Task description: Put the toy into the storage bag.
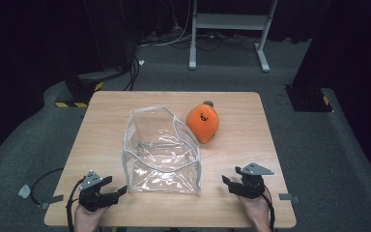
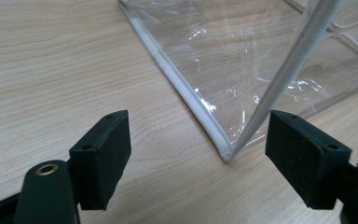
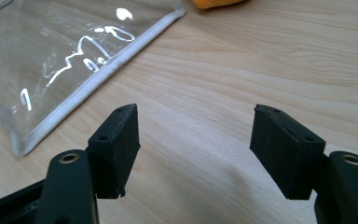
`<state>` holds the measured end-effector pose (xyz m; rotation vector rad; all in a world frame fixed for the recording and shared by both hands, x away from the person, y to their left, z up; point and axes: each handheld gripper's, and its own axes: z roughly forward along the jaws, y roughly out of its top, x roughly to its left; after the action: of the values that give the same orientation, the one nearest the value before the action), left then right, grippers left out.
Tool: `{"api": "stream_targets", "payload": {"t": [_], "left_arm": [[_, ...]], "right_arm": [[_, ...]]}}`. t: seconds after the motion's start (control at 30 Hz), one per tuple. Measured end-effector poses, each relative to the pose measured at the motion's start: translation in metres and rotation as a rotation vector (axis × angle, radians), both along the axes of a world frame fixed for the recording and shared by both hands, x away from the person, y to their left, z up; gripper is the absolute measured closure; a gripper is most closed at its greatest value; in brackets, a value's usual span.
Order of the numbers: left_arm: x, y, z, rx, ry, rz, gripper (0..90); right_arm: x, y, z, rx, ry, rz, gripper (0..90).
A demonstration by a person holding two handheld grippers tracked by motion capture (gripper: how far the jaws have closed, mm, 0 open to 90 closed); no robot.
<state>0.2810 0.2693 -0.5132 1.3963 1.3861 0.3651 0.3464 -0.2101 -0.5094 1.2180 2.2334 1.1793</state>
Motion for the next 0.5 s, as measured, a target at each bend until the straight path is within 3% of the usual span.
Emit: {"api": "stream_targets", "payload": {"t": [0.03,0.17,0.3,0.5], "left_arm": [[-0.001,0.002,0.001,0.001,-0.003,-0.001,22.4],[0.001,0.006,0.002,-0.064,-0.015,0.050,22.3],[0.007,0.016,0.002,-0.026,-0.006,0.077,22.3],[0.022,0.022,0.000,-0.019,0.000,0.135,22.8]], "right_arm": [[0.002,-0.001,0.000,0.000,0.000,-0.006,32.3],[0.009,-0.005,0.001,0.004,0.007,-0.040,31.8],[0.015,-0.006,0.001,0.012,0.010,-0.049,31.4],[0.023,-0.007,0.004,0.033,0.015,-0.059,30.8]]}}
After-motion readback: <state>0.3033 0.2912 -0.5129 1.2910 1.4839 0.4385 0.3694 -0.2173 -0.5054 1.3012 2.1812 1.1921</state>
